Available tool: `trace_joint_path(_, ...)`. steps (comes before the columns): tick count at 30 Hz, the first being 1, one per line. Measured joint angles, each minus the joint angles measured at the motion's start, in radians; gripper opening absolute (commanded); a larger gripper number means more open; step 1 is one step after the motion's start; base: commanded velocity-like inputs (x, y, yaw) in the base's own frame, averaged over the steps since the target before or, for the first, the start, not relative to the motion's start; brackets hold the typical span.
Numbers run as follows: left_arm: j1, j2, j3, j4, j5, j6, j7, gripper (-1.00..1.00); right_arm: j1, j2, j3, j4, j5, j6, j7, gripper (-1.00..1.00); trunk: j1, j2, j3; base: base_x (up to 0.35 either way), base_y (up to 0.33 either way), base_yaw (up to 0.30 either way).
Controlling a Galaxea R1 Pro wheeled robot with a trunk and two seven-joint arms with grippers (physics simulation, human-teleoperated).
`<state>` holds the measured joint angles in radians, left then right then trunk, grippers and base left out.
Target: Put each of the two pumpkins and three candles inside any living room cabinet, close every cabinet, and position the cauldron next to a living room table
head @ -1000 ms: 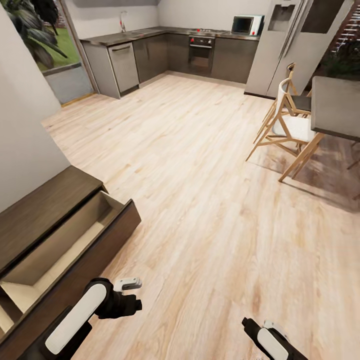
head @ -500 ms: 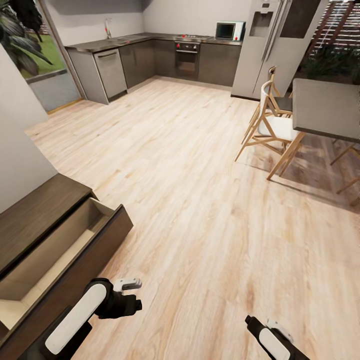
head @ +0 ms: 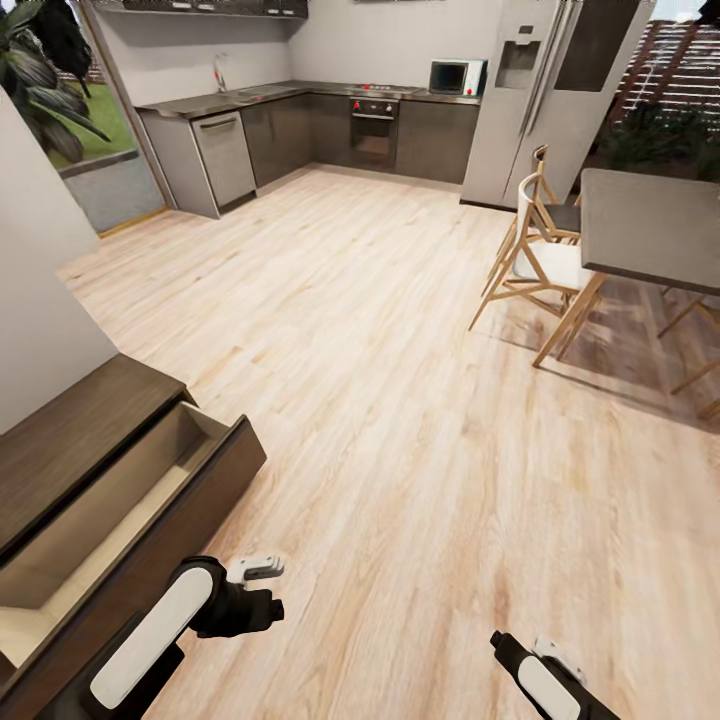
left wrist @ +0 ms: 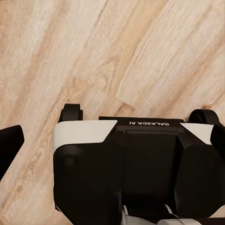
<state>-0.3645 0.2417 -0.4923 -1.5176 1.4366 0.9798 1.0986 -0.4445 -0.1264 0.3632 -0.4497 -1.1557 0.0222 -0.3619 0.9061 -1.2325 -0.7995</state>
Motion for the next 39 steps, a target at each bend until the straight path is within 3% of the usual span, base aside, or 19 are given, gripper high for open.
trace_joint_path(9, 0.000, 0.000, 0.000, 0.000, 0.000, 0.000, 0.000, 1.00, 0.000, 0.000, -0.001, 0.001, 0.000, -0.003, 0.000, 1.00, 0.000, 0.000, 0.015, 0.000, 0.000, 0.000)
trace_joint_path(16, 0.000, 0.000, 0.000, 0.000, 0.001, 0.000, 0.000, 1.00, 0.000, 0.002, 0.000, 0.001, 0.005, -0.048, -0.004, 1.00, 0.000, 0.000, 0.027, 0.000, 0.000, 0.000)
trace_joint_path(39, 0.000, -0.014, 0.000, 0.000, 0.000, 0.000, 0.000, 1.00, 0.000, 0.006, 0.000, 0.028, -0.006, -0.058, -0.003, 1.00, 0.000, 0.000, 0.065, 0.000, 0.000, 0.000)
